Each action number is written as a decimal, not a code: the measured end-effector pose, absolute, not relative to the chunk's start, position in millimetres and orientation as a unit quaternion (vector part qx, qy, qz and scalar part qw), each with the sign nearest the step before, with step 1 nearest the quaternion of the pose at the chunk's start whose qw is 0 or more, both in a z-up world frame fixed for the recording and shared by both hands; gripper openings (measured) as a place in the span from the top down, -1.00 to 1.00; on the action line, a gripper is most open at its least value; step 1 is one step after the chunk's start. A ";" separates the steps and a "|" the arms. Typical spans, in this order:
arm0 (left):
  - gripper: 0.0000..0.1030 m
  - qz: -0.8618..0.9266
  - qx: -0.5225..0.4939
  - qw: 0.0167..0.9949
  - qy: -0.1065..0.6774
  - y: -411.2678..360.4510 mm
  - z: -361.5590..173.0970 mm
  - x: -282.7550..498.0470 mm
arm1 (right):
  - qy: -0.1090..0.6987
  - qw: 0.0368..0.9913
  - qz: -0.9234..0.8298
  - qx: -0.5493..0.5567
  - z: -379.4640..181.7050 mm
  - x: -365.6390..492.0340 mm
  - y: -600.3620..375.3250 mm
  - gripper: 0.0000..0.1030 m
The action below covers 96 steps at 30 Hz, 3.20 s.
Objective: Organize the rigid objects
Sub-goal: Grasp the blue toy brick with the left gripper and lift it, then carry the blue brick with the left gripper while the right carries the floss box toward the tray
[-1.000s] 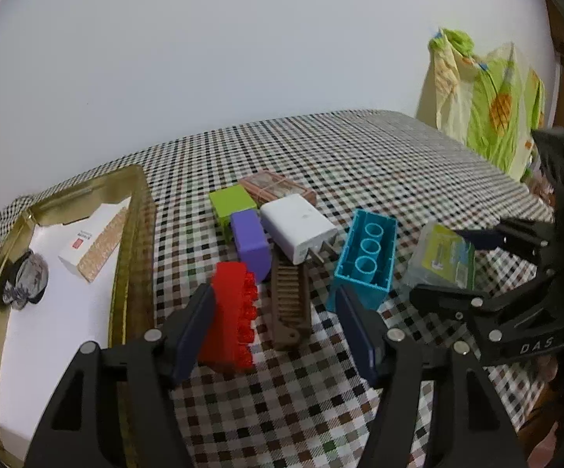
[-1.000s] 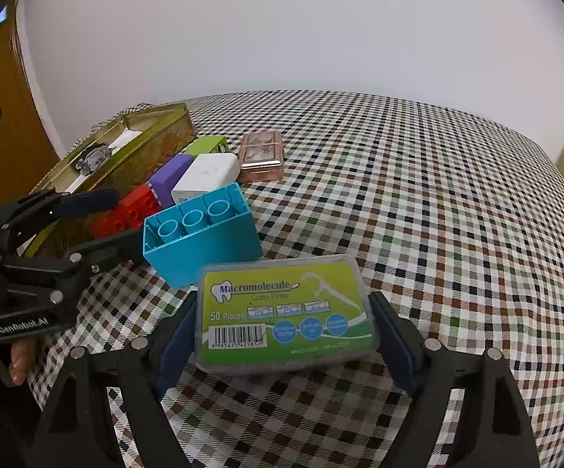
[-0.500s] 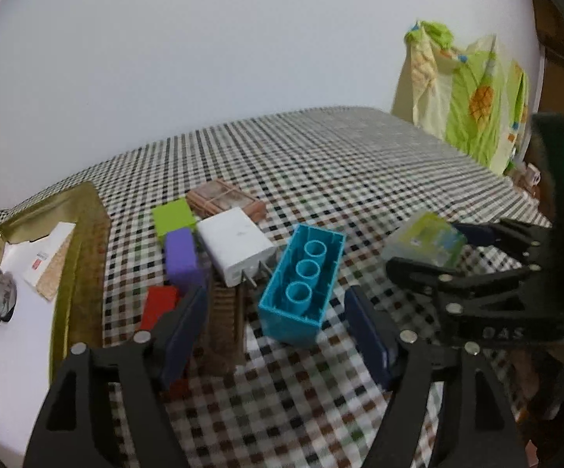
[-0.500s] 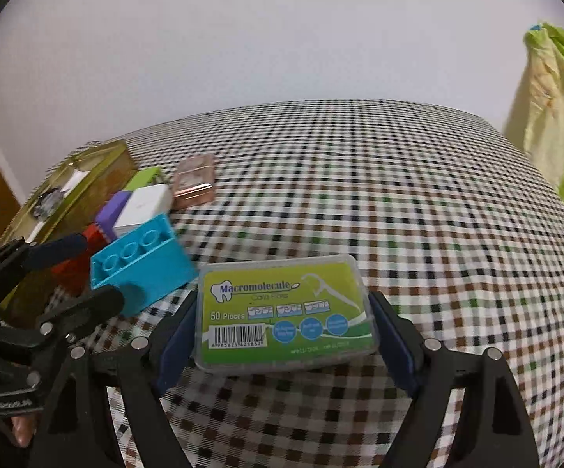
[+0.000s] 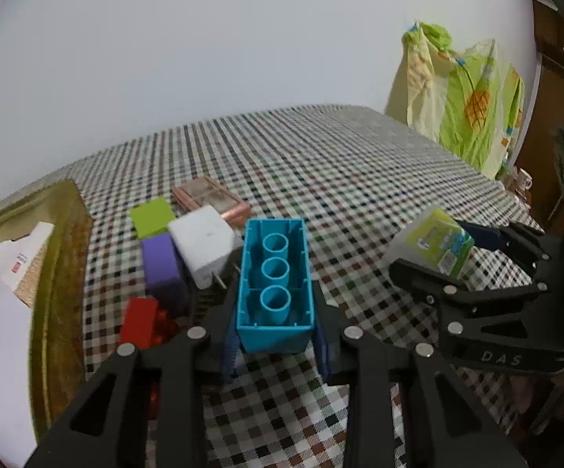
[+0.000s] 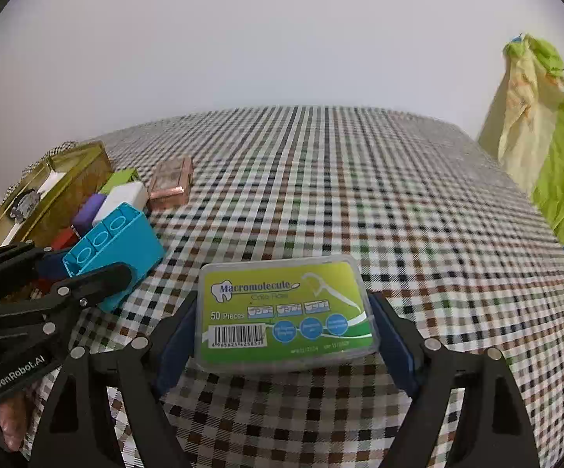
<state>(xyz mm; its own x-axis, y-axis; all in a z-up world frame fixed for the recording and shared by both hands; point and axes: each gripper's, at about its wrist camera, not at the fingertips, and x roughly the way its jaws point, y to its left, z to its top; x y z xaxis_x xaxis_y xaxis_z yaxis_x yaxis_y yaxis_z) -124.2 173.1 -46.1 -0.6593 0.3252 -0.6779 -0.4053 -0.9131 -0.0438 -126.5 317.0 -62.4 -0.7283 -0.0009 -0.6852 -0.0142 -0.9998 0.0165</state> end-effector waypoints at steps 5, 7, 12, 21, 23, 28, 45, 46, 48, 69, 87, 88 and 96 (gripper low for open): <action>0.41 0.924 -0.327 0.192 0.041 163.9 -37.9 -117.4 | 0.024 -0.017 0.941 -0.338 -57.8 -121.7 325.6 -0.64; 0.41 0.929 -0.317 0.187 0.037 161.6 -35.7 -115.4 | 0.034 -0.019 0.942 -0.333 -56.2 -121.6 327.1 -0.64; 0.41 0.939 -0.294 0.177 0.023 153.6 -30.3 -111.9 | 0.038 -0.012 0.953 -0.302 -41.2 -119.7 327.0 -0.64; 0.41 0.952 -0.265 0.156 0.011 140.7 -27.0 -110.1 | 0.032 0.026 0.968 -0.249 -34.0 -126.2 314.2 -0.64; 0.41 0.953 -0.263 0.152 0.008 138.4 -27.3 -110.6 | 0.032 0.030 0.971 -0.235 -31.6 -124.5 312.4 -0.64; 0.41 0.958 -0.250 0.138 0.006 130.5 -27.2 -106.1 | 0.018 0.041 0.976 -0.215 -28.7 -122.1 303.6 -0.60; 0.41 0.964 -0.235 0.127 0.005 121.1 -24.8 -100.1 | 0.005 0.023 0.982 -0.189 -23.8 -115.9 293.8 -0.60; 0.41 0.964 -0.233 0.125 0.004 120.1 -24.6 -99.6 | 0.004 0.021 0.983 -0.185 -23.2 -114.4 293.5 -0.60; 0.41 0.966 -0.229 0.122 0.005 119.3 -24.0 -98.5 | 0.003 0.019 0.984 -0.177 -22.9 -110.4 291.6 -0.60; 0.41 0.977 -0.186 0.097 0.019 113.1 -17.1 -79.4 | -0.004 -0.016 0.992 -0.124 -14.5 -98.8 267.4 -0.60; 0.41 0.980 -0.187 0.072 0.007 92.5 -17.1 -75.1 | -0.008 -0.037 0.991 -0.126 -15.6 -103.4 242.8 -0.60; 0.41 0.980 -0.186 0.071 0.007 92.0 -17.1 -75.0 | -0.009 -0.039 0.991 -0.126 -16.1 -102.9 240.9 -0.60; 0.41 0.981 -0.186 0.062 0.001 80.7 -18.1 -74.4 | -0.012 -0.052 0.991 -0.126 -16.0 -103.0 232.6 -0.60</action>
<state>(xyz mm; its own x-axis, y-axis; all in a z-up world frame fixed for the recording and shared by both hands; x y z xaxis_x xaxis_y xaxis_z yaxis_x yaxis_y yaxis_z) -74.4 80.7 -18.1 -0.9229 0.1204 -0.3658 -0.1212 -0.9924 -0.0209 -103.0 232.6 -16.0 -0.9630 -0.0992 -0.2507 0.1053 -0.9944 -0.0108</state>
